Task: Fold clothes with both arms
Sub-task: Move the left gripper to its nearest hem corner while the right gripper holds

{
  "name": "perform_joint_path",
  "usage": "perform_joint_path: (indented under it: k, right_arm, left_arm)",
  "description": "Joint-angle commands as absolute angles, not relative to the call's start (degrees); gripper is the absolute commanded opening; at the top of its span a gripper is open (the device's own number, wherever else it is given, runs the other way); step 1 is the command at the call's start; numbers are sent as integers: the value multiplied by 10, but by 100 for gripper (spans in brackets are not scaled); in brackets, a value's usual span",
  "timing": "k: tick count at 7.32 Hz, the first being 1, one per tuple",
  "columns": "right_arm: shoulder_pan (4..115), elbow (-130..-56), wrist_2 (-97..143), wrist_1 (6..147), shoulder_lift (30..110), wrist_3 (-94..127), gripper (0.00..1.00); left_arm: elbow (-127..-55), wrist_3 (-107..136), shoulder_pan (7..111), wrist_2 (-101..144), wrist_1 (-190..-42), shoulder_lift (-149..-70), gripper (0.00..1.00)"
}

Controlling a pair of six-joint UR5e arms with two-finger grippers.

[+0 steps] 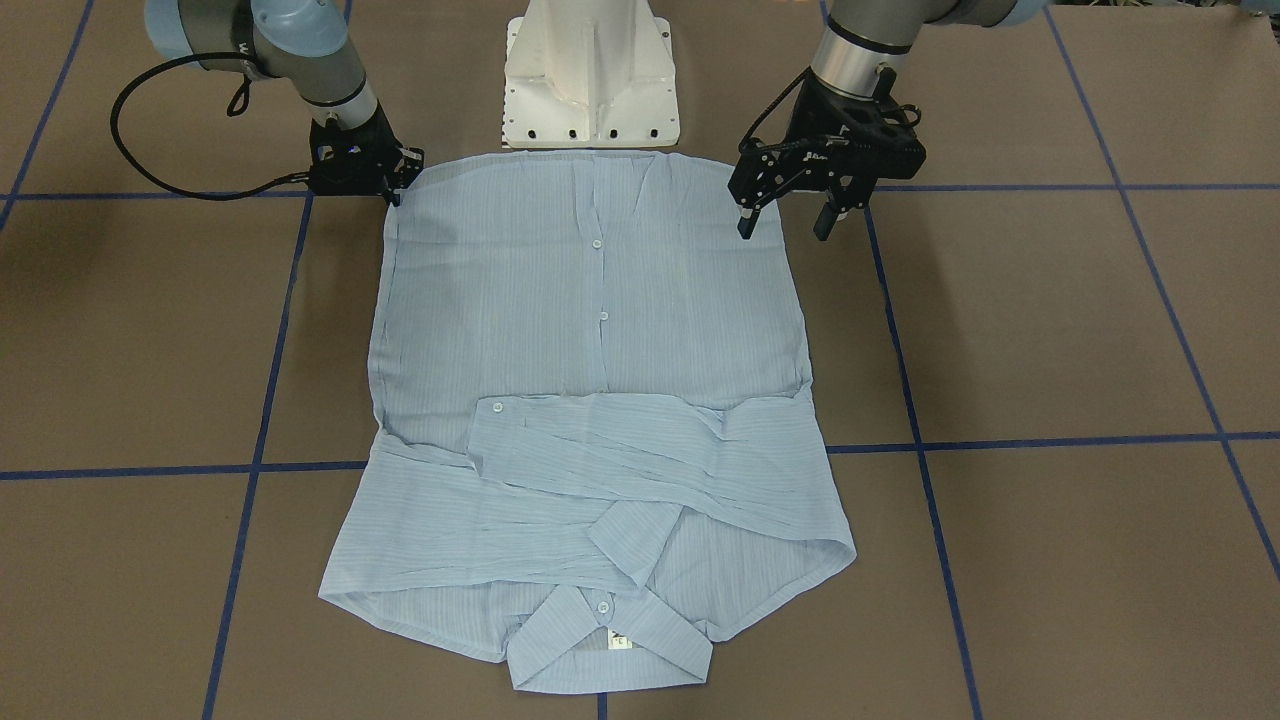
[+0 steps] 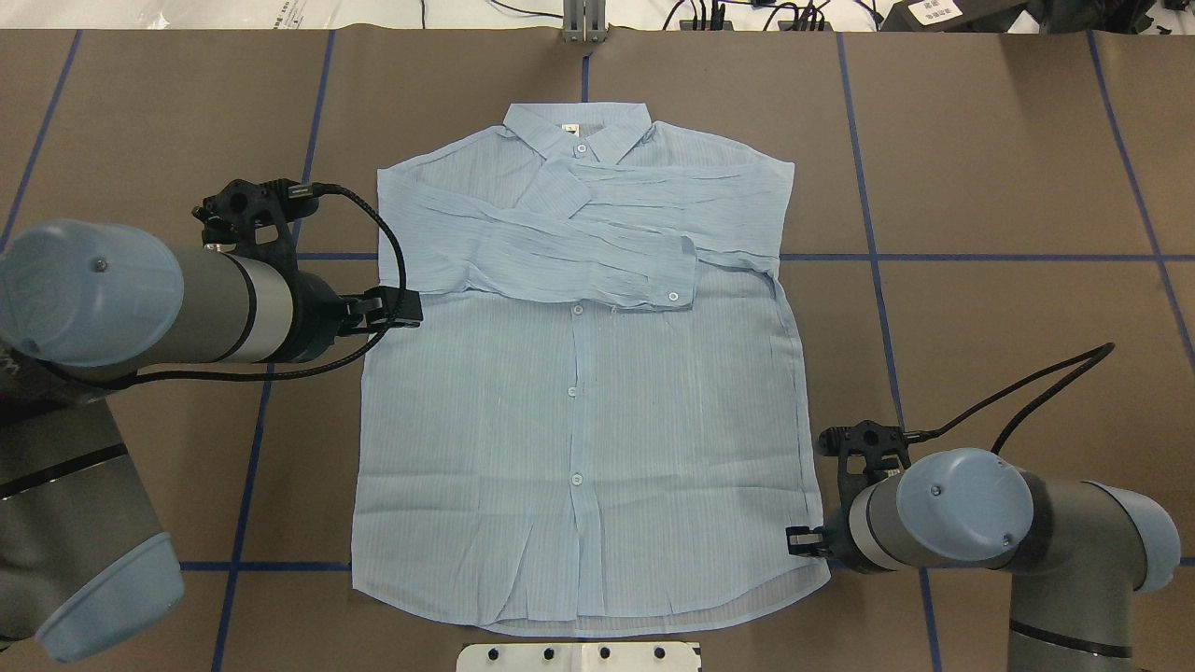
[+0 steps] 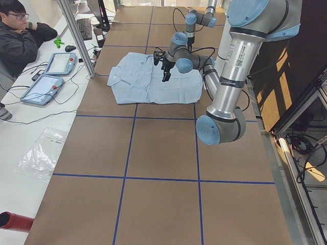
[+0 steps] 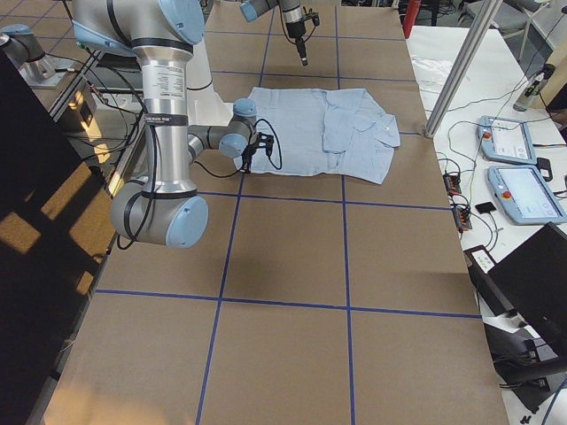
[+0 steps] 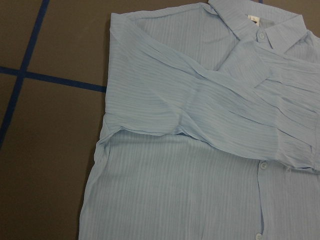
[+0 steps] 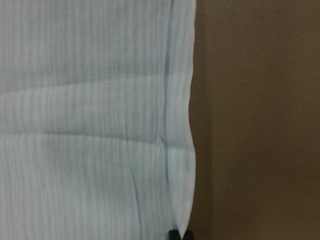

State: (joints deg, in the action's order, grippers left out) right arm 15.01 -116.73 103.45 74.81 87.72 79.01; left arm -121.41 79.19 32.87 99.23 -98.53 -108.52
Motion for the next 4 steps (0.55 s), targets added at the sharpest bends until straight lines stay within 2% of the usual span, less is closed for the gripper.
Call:
perform_joint_path:
  k: [1, 4]
  right_arm:
    - [151, -1176, 1044, 750, 875, 790, 0]
    - [154, -1186, 1047, 747, 875, 824, 0]
  left_arm:
    - [-1213, 792, 329, 993, -985, -1085, 99]
    - [-1216, 847, 303, 991, -987, -1060, 99]
